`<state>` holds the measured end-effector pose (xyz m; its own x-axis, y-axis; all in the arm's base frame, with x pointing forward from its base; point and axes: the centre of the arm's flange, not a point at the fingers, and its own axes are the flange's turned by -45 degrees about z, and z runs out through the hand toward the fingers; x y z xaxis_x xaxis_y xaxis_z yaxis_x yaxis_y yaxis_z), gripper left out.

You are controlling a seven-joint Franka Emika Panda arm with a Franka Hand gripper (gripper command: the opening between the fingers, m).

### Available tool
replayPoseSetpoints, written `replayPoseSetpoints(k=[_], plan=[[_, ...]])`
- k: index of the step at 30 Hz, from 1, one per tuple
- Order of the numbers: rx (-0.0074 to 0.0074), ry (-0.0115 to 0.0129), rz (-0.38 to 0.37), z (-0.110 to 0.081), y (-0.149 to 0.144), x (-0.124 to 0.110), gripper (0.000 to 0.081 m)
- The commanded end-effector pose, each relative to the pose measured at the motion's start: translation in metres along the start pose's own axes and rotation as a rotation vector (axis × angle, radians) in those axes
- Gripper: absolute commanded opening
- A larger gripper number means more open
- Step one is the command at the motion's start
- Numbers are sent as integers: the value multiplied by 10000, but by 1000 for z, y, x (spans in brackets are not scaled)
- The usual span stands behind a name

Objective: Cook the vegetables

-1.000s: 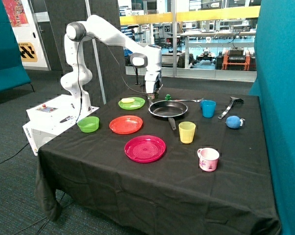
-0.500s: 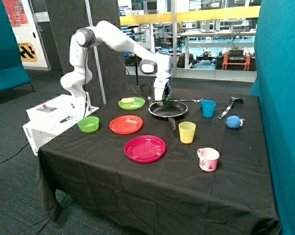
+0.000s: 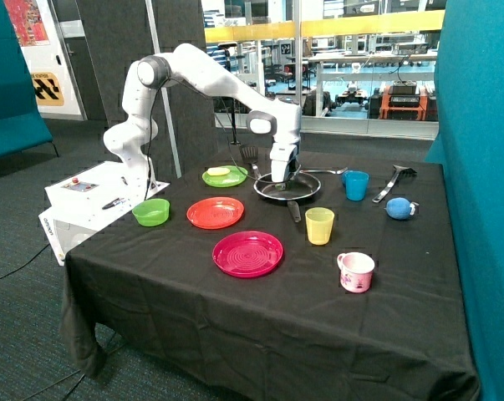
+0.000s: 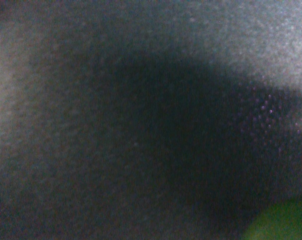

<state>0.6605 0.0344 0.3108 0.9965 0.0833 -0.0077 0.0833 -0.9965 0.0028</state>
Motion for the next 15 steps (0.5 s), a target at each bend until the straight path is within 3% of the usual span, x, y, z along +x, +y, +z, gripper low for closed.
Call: replayPoseSetpoints(k=[1,3,7,11,15], plan=[[28,77,97,17,16,0,244],[28,77,70,18,17,-3,396],[28,77,13,19,17,-9,545],[28,77,-74,19,17,-14,632],[28,77,-99,18,17,-16,666]])
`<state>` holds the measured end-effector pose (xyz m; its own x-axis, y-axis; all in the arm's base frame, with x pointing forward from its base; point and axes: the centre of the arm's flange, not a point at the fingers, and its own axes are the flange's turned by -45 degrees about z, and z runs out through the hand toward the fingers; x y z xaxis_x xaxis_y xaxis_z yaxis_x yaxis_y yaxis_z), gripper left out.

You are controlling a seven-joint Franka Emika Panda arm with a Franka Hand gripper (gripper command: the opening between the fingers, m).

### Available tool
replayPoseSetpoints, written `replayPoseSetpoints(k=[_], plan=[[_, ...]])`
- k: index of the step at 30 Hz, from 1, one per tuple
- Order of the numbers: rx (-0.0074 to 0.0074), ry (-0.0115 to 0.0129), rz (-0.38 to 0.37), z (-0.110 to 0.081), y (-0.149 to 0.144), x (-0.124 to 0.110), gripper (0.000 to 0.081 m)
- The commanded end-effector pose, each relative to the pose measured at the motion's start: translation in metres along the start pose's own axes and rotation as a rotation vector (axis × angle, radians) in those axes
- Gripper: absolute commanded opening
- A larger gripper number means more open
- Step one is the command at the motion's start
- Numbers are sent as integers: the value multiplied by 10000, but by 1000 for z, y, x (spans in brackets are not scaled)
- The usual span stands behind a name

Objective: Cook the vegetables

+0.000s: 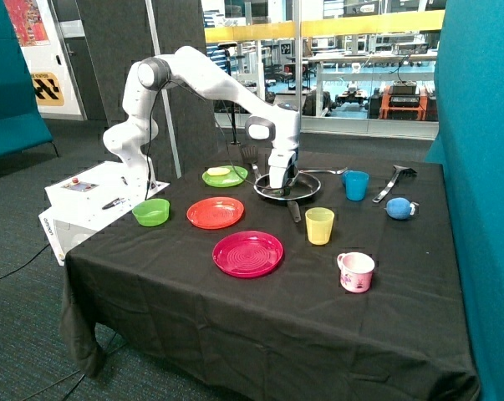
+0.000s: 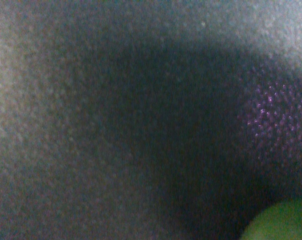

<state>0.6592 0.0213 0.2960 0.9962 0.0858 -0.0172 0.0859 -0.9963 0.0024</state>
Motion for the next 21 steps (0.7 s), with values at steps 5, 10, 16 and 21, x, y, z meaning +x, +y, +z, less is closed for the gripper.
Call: replayPoseSetpoints(k=[5,10,16,21], plan=[[23,172,-127,0,5,-14,697],[23,172,-136,-3,6,-13,715],[23,172,-100,-6,11,-12,734],[23,172,-71,-5,14,-13,745]])
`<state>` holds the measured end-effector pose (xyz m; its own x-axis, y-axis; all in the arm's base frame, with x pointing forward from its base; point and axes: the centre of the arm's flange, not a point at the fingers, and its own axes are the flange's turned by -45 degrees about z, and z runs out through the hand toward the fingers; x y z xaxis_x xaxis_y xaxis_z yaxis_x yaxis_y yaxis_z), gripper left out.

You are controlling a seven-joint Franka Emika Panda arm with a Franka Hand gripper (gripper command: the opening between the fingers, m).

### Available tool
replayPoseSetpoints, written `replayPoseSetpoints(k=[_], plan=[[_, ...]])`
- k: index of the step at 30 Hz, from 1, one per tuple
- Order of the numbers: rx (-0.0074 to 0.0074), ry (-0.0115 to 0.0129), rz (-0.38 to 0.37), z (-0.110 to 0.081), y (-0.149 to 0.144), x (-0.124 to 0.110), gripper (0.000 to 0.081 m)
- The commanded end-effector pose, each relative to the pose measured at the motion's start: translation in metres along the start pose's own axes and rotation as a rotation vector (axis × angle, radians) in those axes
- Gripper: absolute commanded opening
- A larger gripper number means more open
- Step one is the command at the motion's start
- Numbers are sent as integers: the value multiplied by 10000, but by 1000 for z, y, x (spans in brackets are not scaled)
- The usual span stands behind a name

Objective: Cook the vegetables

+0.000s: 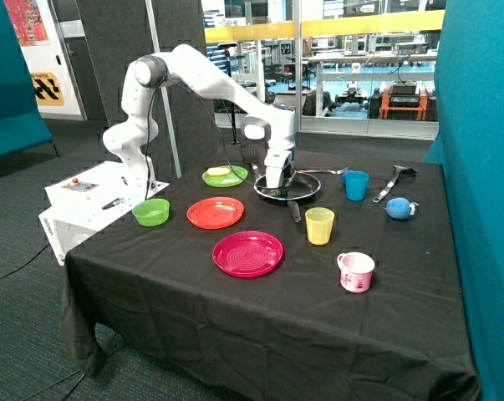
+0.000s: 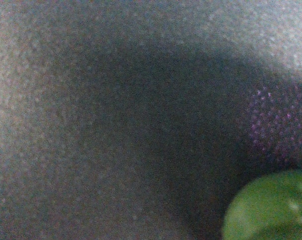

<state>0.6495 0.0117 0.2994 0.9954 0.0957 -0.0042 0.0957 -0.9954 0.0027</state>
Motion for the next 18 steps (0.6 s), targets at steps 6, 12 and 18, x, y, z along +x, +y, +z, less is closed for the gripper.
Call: replayPoseSetpoints(k=[6,12,18], plan=[[27,42,10,-1,6,-6,736],[27,42,-196,-11,2,-11,730],[26,42,-424,-27,-1,-17,730]])
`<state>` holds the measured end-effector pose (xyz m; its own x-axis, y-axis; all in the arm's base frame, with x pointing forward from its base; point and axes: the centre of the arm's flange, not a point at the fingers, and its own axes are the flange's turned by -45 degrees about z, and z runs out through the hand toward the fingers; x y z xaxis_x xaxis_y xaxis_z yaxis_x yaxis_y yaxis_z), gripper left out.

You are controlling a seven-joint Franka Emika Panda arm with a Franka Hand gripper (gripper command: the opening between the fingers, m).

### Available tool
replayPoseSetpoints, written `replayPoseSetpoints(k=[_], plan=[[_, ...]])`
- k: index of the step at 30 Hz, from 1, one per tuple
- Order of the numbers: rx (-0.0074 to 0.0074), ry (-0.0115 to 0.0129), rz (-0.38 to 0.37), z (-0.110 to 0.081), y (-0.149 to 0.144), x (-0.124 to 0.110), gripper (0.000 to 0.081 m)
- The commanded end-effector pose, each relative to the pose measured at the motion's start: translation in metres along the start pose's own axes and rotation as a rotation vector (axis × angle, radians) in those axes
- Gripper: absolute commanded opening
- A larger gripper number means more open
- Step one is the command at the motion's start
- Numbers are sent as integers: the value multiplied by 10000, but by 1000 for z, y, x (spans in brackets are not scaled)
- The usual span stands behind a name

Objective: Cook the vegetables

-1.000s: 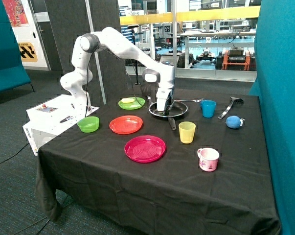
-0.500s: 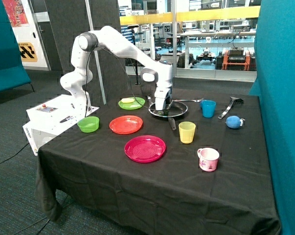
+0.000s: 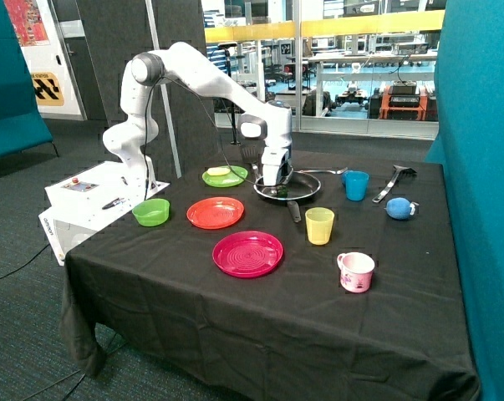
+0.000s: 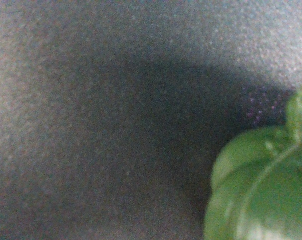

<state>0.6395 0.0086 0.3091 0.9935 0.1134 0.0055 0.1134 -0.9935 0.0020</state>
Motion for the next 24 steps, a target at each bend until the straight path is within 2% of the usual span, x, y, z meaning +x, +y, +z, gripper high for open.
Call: replayPoseSetpoints(k=[1,8,19,20,24], plan=[[21,-55,-280,-20,-3,-7,725],[22,-55,-745,-39,-8,-29,682],[23,-54,-1137,-55,-13,-87,593],[23,-54,-1141,-57,-12,-93,556],[23,-54,-1196,-60,-10,-114,544]])
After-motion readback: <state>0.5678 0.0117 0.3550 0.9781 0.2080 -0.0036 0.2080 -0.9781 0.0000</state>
